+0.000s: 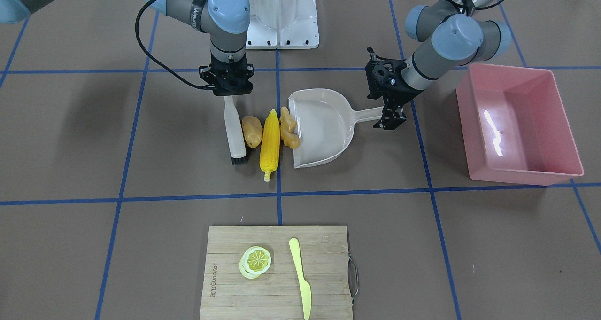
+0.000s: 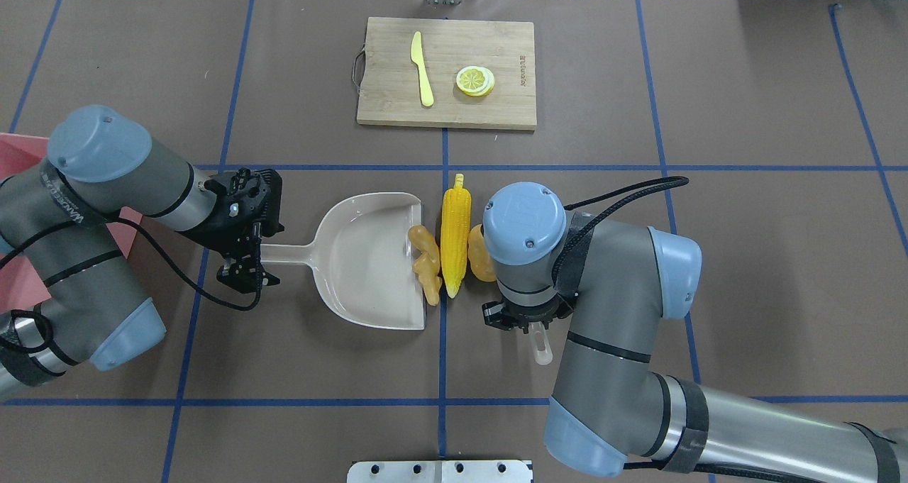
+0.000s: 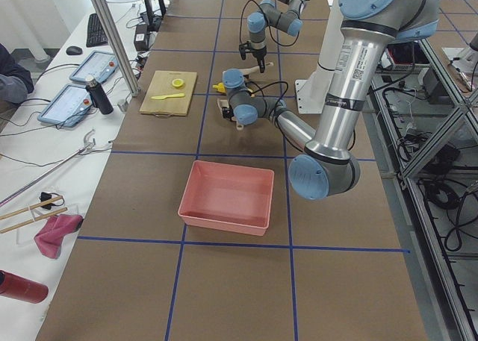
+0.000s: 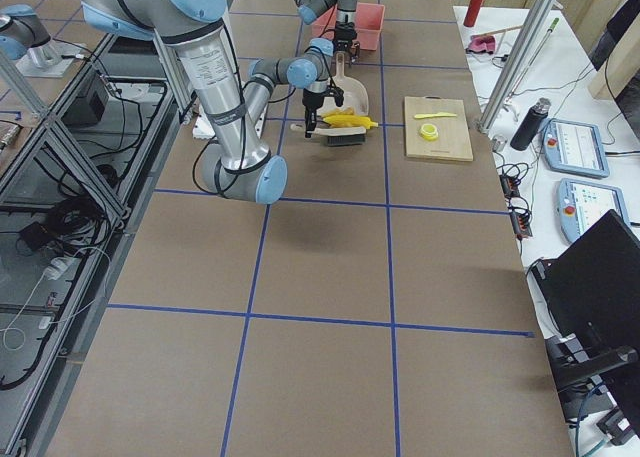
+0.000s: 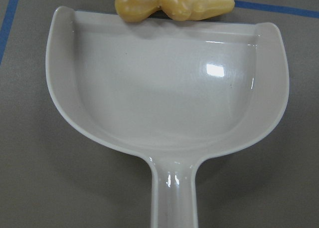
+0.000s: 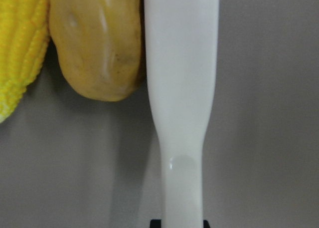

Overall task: Sweep and dump trash into bin
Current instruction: 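Sweep ginger, potato and corn into the dustpan with the right-held brush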

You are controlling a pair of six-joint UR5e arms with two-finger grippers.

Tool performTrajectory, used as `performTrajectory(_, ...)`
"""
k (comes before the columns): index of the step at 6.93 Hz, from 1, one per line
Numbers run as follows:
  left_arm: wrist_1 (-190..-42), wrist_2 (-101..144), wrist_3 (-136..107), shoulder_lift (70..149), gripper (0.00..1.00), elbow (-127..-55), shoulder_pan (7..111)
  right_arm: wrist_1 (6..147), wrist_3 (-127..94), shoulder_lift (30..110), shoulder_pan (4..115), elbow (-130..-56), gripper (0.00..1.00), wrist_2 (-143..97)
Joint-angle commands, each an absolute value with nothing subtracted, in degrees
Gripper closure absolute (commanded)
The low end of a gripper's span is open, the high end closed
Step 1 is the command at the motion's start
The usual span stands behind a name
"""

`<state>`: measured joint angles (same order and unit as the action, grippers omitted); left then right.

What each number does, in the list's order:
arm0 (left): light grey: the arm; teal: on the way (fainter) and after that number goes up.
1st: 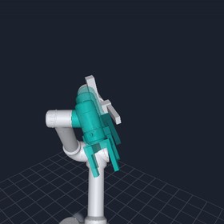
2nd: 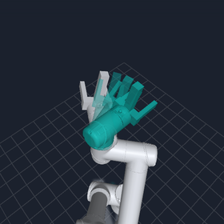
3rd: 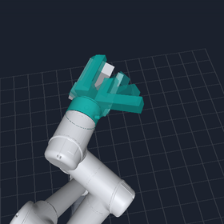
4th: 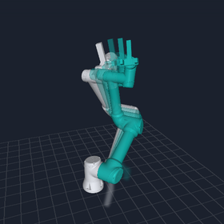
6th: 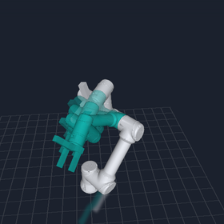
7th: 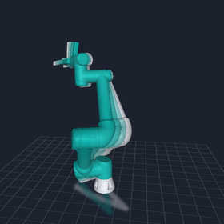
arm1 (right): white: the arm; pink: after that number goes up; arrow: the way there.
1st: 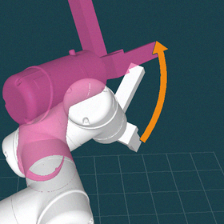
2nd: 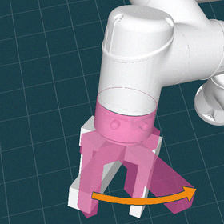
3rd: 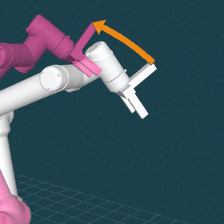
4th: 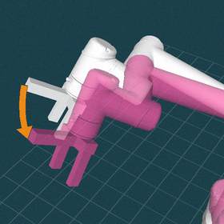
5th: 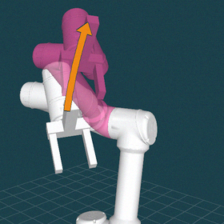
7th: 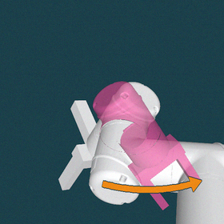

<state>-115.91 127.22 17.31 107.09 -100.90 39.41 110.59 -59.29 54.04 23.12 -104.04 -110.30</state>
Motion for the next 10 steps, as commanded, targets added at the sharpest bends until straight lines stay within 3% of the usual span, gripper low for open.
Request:
performTrajectory(1,-115.9,127.8,17.4,107.0,0.09,-100.1,39.4,108.9,-59.8,52.7,21.3,-104.0,1.0,-110.4)
performTrajectory(5,-116.0,128.7,17.4,106.4,0.09,-100.5,39.5,100.5,-65.4,49.8,19.1,-98.5,1.0,-110.3)
performTrajectory(10,-119.8,128.2,17.5,103.4,0.12,-100.1,39.6,89.8,-69.3,47.3,18.5,-97.7,1.0,-111.1)
